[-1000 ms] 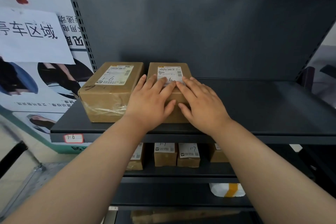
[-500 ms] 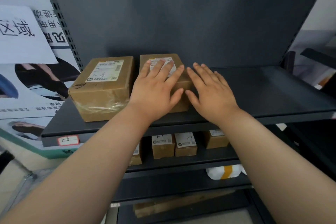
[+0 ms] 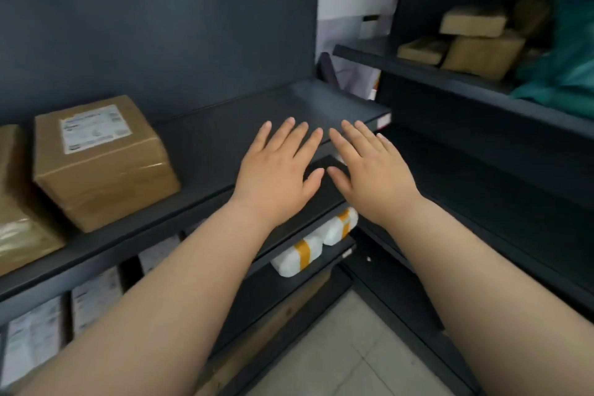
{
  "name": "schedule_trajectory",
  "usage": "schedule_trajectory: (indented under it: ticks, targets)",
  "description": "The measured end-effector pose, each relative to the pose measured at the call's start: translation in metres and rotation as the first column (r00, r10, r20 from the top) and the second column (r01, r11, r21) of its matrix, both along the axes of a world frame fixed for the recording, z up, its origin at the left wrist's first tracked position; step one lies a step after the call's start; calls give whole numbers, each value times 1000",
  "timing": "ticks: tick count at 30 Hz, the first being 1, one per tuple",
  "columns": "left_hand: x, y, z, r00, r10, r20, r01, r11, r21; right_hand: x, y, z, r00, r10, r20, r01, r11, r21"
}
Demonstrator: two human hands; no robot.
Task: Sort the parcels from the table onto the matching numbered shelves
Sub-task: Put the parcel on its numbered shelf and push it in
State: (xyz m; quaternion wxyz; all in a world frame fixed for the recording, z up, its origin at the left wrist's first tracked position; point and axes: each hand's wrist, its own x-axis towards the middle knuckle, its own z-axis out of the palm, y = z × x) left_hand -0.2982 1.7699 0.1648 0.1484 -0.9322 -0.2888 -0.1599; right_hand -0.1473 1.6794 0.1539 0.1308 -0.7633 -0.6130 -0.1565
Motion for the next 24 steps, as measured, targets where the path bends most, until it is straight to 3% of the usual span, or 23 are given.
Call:
schedule_trajectory:
  ticks: [6, 10, 18, 24]
  targets:
    - [105, -97, -3, 966, -260, 16, 260, 964, -49, 73, -128, 5, 971, -238, -13, 237, 968, -80]
    - [177, -194, -17, 897, -442, 2, 440, 892, -107, 125, -243, 1, 898, -440, 0, 433, 883, -180]
    - [294, -403, -42, 662, -749, -15, 737, 655, -167, 177, -473, -14, 660, -751, -5, 722, 636, -273]
    - [348, -542, -51, 400, -916, -39, 889, 398, -228, 175, -616, -34, 367, -928, -61, 874, 366, -319]
